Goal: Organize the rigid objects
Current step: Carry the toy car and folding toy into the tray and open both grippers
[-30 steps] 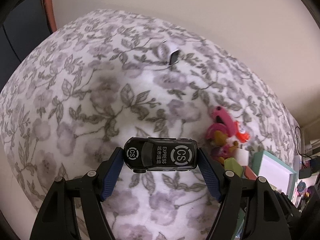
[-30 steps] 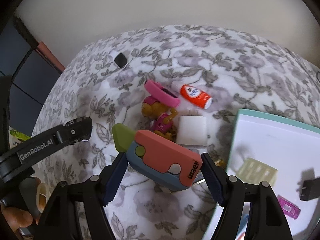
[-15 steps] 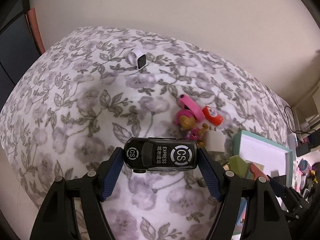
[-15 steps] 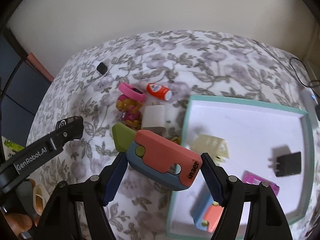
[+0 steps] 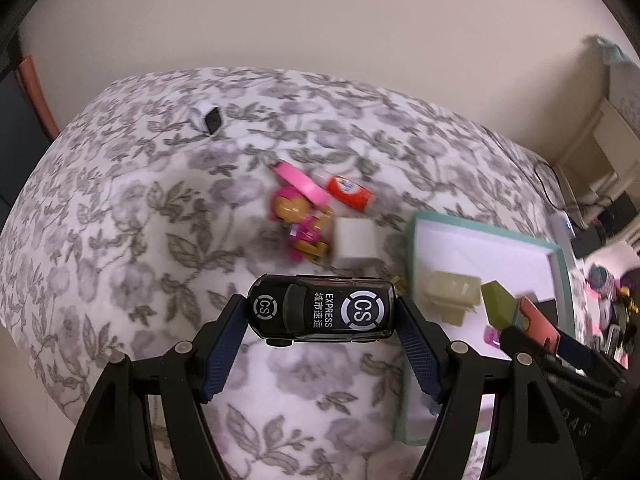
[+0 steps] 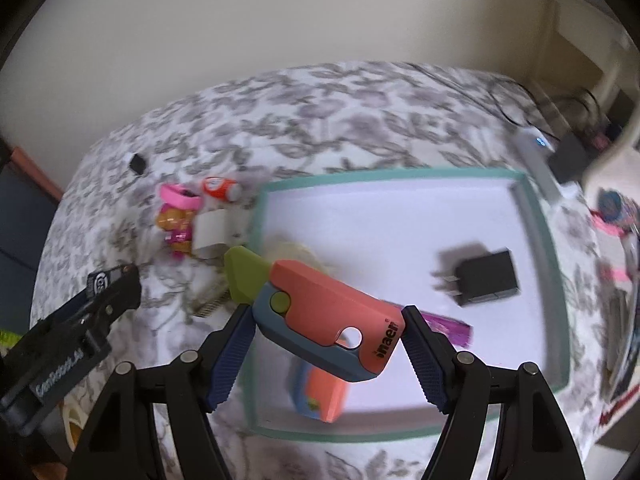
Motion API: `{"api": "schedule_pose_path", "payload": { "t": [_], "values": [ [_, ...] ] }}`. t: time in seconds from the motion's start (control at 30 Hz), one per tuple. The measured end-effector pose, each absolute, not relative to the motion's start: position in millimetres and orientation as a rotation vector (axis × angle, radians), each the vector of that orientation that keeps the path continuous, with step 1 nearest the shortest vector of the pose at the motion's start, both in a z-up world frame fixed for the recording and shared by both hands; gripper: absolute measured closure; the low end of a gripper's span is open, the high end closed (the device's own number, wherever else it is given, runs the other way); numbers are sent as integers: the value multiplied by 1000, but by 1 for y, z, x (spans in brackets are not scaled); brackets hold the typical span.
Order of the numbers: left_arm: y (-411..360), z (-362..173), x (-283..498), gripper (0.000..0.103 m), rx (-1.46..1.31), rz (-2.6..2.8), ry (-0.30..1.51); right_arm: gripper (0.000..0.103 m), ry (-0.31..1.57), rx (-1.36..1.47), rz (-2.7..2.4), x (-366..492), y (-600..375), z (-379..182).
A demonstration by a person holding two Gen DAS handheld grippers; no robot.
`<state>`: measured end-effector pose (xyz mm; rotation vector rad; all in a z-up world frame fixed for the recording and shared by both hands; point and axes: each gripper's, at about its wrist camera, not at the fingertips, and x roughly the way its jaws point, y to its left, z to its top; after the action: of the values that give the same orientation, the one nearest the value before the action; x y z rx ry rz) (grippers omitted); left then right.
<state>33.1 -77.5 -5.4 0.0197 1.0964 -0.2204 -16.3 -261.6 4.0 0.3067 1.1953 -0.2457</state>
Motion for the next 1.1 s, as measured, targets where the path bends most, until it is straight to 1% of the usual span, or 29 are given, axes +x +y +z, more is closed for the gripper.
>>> {"api": "schedule_pose_path", "payload": {
  "t": [0.43, 0.67, 1.1],
  "values": [
    [-142, -21, 3, 27, 118, -387, 1115, 26, 1303, 461, -444, -41, -328, -27],
    [-177, -34, -12, 27, 251, -455, 1111, 26, 1324, 482, -484, -47, -342, -35],
    [-187, -43, -14, 27, 282, -493, 1116, 26, 1334, 471, -483, -47, -345, -37]
  ]
}}
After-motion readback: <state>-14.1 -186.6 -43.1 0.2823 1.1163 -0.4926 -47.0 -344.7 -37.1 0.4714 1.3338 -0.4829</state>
